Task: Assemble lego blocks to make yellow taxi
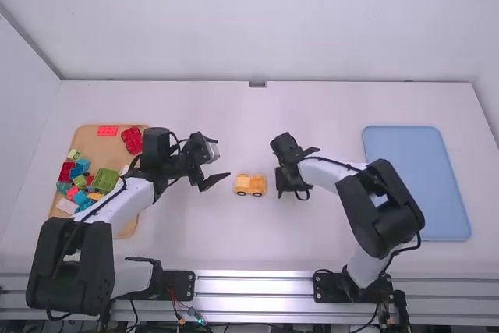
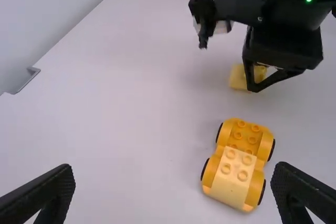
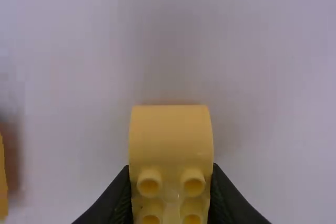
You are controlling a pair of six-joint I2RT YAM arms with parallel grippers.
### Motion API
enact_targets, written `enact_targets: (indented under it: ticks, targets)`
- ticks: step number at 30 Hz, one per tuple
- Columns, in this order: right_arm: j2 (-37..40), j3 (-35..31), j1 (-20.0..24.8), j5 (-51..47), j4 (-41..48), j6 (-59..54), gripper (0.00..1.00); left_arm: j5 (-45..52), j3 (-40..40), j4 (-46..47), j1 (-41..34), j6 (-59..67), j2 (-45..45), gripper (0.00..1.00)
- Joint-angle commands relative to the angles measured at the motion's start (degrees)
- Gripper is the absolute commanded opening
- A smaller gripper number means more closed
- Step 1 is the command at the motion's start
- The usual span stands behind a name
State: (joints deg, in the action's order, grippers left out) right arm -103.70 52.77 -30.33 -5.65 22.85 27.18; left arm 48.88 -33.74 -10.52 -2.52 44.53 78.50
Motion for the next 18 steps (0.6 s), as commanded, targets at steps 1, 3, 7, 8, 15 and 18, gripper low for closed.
enact_targets:
  ticks: [1, 3, 7, 8, 15, 18]
  targets:
    - [0.85, 1.20, 1.09, -0.15, 0.48, 21.20, 0.00, 1.18, 0.39, 0.37, -0.11, -0.17, -1.09, 0.99]
    - [0.83, 1.20, 1.55, 0.31, 0.57, 32.61, 0.00, 1.20, 0.39, 0.37, -0.09, -0.20, -1.09, 0.99]
    - [0.83, 1.16, 1.40, 3.08, 0.11, 55.52, 0.00, 1.16, 0.39, 0.35, -0.11, -0.17, -1.09, 0.99]
    - [0.83, 1.16, 1.40, 2.89, 0.09, 61.29, 0.00, 1.16, 0.39, 0.33, -0.11, -0.17, -1.09, 0.99]
    - [0.83, 1.20, 1.46, 2.25, -1.11, 78.60, 0.00, 1.22, 0.39, 0.37, -0.09, -0.17, -1.09, 0.99]
    - [0.83, 1.20, 1.46, 2.14, -3.30, 80.83, 0.00, 1.27, 0.39, 0.37, -0.11, -0.22, -1.09, 0.99]
